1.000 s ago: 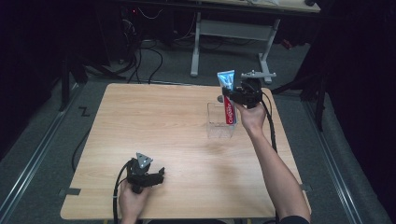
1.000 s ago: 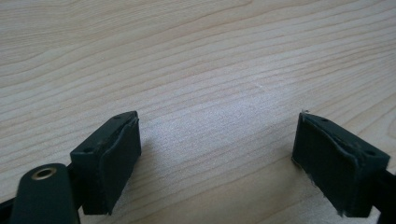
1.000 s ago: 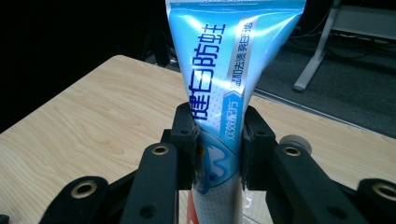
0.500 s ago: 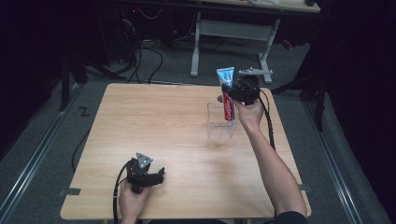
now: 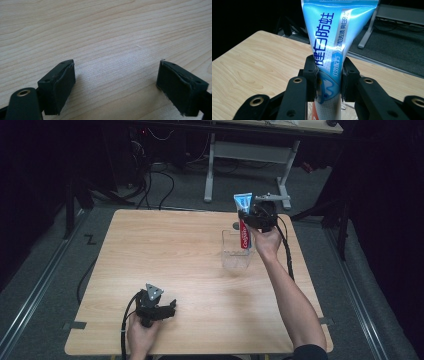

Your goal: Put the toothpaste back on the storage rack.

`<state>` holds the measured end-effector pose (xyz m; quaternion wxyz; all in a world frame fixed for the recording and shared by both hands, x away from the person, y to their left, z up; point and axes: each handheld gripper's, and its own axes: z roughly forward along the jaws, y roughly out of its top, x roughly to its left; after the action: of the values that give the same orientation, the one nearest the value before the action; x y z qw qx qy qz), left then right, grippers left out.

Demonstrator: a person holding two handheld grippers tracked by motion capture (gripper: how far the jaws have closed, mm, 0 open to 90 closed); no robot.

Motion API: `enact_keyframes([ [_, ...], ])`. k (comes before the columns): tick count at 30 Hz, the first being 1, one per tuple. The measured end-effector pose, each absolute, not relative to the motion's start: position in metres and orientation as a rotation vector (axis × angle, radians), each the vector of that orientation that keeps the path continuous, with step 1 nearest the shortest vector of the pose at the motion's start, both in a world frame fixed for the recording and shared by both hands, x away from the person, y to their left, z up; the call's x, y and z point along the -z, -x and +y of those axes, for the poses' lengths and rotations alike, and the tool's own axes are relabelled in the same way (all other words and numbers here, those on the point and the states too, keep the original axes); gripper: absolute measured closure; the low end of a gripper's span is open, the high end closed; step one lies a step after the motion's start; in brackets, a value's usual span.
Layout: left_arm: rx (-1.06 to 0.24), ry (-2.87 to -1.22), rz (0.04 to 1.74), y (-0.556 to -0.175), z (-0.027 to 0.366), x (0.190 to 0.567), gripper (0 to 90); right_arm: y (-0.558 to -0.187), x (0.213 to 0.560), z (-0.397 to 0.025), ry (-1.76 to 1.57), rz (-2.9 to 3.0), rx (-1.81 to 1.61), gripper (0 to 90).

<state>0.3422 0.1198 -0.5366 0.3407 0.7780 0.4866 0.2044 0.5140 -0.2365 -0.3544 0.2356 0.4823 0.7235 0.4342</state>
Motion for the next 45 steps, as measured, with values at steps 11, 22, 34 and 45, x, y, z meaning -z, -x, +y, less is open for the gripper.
enact_keyframes([
  [11, -0.532, -2.024, 1.266, -0.342, 0.12, 0.537, 15.7, -0.517, 0.359, -0.238, -1.333, 1.988, -1.175, 71.1],
  [22, -0.532, -2.024, 1.267, -0.342, 0.12, 0.537, 15.7, -0.518, 0.366, -0.24, -1.342, 2.006, -1.152, 71.0],
  [34, -0.531, -2.023, 1.268, -0.342, 0.12, 0.537, 15.7, -0.516, 0.372, -0.243, -1.354, 2.023, -1.129, 70.8],
  [45, -0.53, -2.023, 1.268, -0.342, 0.12, 0.537, 15.7, -0.514, 0.379, -0.244, -1.365, 2.037, -1.114, 70.7],
])
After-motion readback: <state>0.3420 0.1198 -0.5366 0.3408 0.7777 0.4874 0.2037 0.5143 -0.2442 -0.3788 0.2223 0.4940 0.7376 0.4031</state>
